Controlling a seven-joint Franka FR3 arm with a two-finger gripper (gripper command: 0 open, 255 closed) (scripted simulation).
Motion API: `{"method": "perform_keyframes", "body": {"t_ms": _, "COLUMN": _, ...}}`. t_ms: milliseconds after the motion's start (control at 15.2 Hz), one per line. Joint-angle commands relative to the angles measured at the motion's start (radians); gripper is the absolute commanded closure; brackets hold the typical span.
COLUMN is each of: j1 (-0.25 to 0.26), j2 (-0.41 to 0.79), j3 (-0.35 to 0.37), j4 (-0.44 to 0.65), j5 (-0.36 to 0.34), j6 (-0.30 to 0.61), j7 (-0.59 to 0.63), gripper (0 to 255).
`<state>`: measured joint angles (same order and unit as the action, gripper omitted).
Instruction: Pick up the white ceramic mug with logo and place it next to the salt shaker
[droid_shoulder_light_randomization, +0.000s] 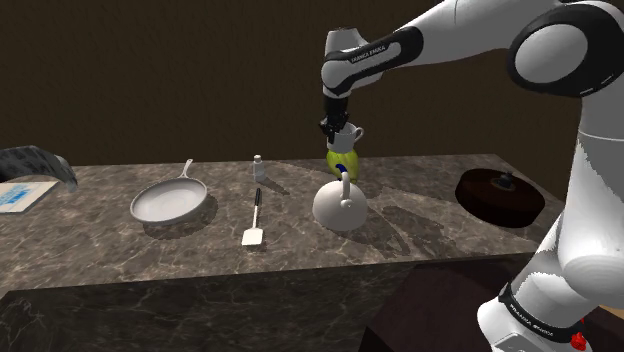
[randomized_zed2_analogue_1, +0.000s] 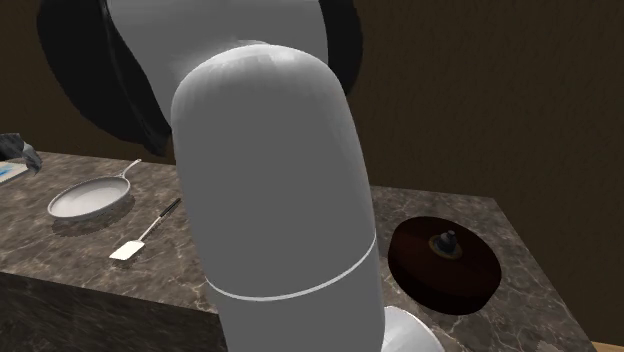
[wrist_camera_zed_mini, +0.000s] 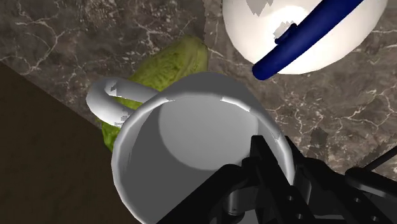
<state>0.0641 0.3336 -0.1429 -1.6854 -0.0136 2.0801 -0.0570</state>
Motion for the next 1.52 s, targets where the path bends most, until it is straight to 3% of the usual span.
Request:
{"method": "perform_keyframes", "body": {"t_ms": 0, "j1": 0.011, "j2": 0.068, "j3": 0.009, "j4": 0.098, "j5": 0.005, "j6": -0.032, "j7": 0.022, "gripper": 255}}
{"method": "perform_keyframes", "body": {"t_ms": 264, "j1": 0.035, "j2": 0.215, "j3": 0.026, "j4": 0.329, "j5": 0.012, "j6": -0.118, "j7": 0.066, "gripper": 255}}
{"method": "perform_keyframes", "body": {"t_ms": 396, "j1": 0.046, "j2": 0.319, "j3": 0.034, "j4": 0.499, "j5": 0.015, "j6": -0.186, "j7": 0.089, "gripper": 255}}
{"method": "perform_keyframes", "body": {"t_ms": 1452, "j1": 0.048, "j2": 0.372, "j3": 0.037, "j4": 0.371, "j5": 0.018, "j6": -0.004, "j7": 0.095, "gripper": 255}}
